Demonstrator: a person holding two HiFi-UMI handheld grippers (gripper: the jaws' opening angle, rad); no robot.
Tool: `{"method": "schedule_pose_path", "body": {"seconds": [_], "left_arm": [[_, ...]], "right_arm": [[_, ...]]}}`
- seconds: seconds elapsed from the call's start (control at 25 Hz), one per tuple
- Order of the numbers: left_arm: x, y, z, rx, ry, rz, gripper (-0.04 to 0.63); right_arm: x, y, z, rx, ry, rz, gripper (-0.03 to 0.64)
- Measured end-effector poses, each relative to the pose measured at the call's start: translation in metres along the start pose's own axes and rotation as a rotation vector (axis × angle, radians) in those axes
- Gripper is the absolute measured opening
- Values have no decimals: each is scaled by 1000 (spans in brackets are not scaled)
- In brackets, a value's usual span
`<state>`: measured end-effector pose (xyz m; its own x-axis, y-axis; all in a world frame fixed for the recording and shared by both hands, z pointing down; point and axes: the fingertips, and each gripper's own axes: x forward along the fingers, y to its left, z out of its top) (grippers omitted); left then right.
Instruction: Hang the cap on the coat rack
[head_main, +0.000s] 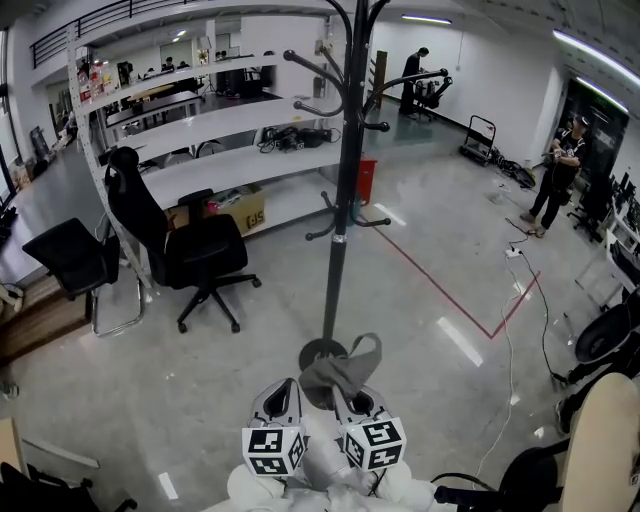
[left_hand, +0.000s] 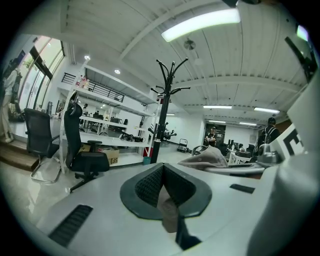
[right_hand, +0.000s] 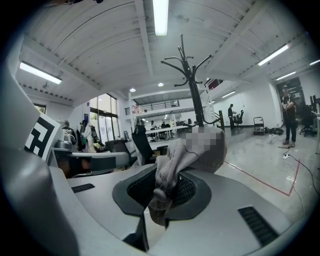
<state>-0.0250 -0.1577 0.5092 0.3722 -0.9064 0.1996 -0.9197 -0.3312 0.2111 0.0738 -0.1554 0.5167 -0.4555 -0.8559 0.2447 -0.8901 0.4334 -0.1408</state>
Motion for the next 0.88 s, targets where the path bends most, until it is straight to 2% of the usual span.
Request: {"method": "schedule_pose_path", "body": {"seconds": [0.88], "left_arm": [[82, 98, 40, 5, -2, -27, -2]], "right_arm": [[126, 12, 36, -10, -17, -22, 49]]}}
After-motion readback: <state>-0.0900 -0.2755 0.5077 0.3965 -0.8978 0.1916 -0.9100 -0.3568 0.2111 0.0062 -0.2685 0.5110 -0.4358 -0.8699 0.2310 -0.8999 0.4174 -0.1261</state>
